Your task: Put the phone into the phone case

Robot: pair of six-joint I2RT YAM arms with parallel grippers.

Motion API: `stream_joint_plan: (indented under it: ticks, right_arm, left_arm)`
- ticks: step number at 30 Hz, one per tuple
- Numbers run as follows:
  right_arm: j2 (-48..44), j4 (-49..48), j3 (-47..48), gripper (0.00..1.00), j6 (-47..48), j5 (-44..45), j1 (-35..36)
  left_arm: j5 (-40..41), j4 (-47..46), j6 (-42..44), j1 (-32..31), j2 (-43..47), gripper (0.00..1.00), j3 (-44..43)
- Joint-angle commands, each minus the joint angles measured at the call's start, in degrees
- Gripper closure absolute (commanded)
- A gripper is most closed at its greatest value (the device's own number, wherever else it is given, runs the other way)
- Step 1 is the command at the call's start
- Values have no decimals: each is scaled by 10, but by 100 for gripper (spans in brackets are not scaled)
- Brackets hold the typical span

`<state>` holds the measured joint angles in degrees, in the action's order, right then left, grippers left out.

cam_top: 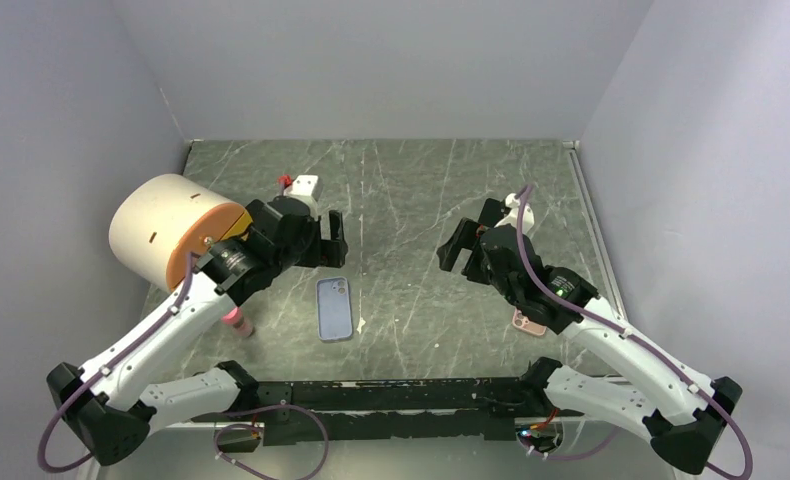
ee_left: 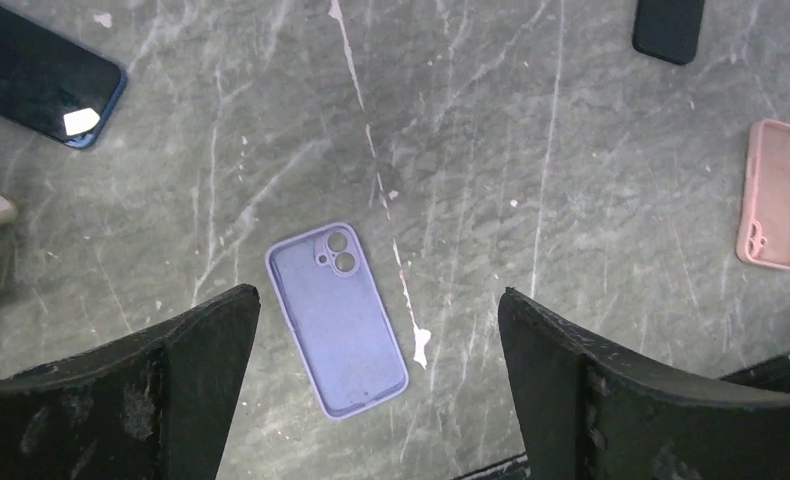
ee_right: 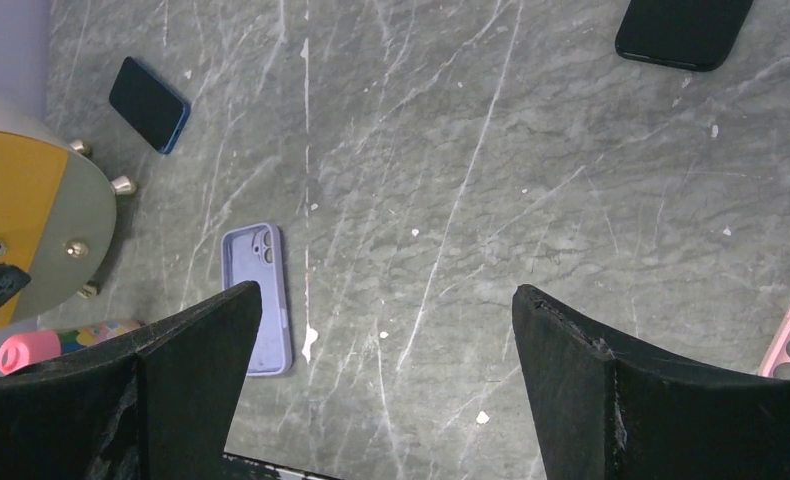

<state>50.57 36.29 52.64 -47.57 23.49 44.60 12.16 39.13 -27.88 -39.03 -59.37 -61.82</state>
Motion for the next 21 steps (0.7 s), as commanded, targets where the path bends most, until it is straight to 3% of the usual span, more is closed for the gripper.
stream_joint_plan:
  ticks: [1,8,16,21]
  right_arm:
    - [5,-25,7,1,12,-1,0]
    - [-11,-41,-15,1,21,-7,0]
    - [-55,-114,-44,1,105,-105,0]
    - [-99,-155,-68,1,145,-149,0]
  left_arm:
    - [69,-25,5,0,-39,5,-45]
    - [246,-3,-23,17,-184,5,-141]
    - [234,121,-99,148,-442,11,-360]
    - [224,128,-124,195,-553,12,-408]
